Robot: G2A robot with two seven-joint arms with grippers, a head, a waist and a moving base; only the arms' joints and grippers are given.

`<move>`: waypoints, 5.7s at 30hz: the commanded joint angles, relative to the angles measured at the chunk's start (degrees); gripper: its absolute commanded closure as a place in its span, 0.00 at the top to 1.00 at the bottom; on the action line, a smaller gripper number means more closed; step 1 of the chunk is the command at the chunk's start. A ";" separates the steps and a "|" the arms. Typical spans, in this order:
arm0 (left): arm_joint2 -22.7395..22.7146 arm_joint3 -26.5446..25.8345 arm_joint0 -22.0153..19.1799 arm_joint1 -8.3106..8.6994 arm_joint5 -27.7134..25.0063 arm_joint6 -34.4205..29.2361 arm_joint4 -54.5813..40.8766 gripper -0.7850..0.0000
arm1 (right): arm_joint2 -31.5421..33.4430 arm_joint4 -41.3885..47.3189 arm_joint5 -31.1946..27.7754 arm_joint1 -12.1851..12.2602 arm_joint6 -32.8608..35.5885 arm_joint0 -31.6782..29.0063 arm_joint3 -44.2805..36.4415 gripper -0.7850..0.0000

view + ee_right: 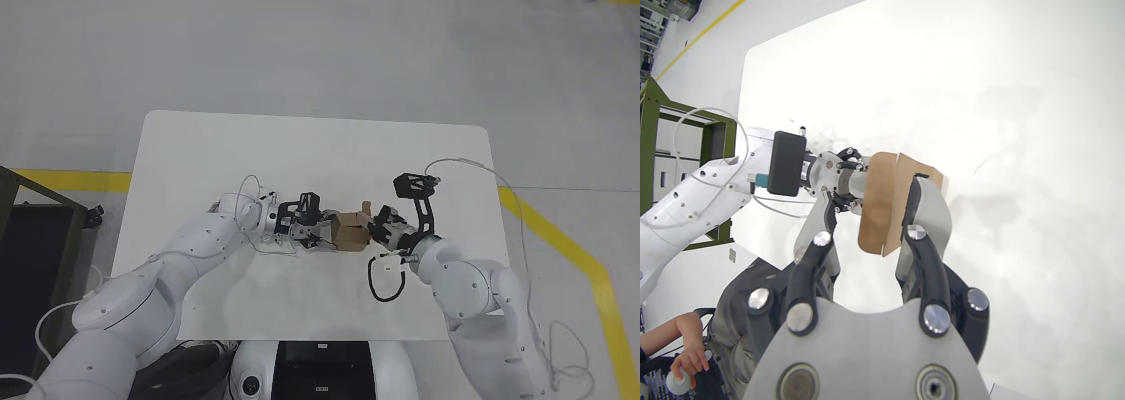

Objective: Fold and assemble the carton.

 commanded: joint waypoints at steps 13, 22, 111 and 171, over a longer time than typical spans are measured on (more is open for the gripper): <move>0.71 0.86 -0.42 -0.38 0.35 0.34 0.12 0.55 | -0.70 1.17 -0.74 0.32 -0.15 1.44 3.94 0.36; 0.84 1.21 -0.98 -0.62 0.36 0.08 0.82 0.66 | -5.04 -2.73 0.07 0.23 0.51 3.42 6.47 0.35; 1.01 -1.91 -0.73 1.53 1.31 1.31 0.70 0.74 | -20.63 -36.48 5.30 -4.36 11.35 10.45 12.66 0.21; 3.71 -2.41 -1.15 2.54 2.12 2.11 -1.71 0.75 | -17.71 -42.84 0.97 -7.86 13.96 7.88 11.95 0.16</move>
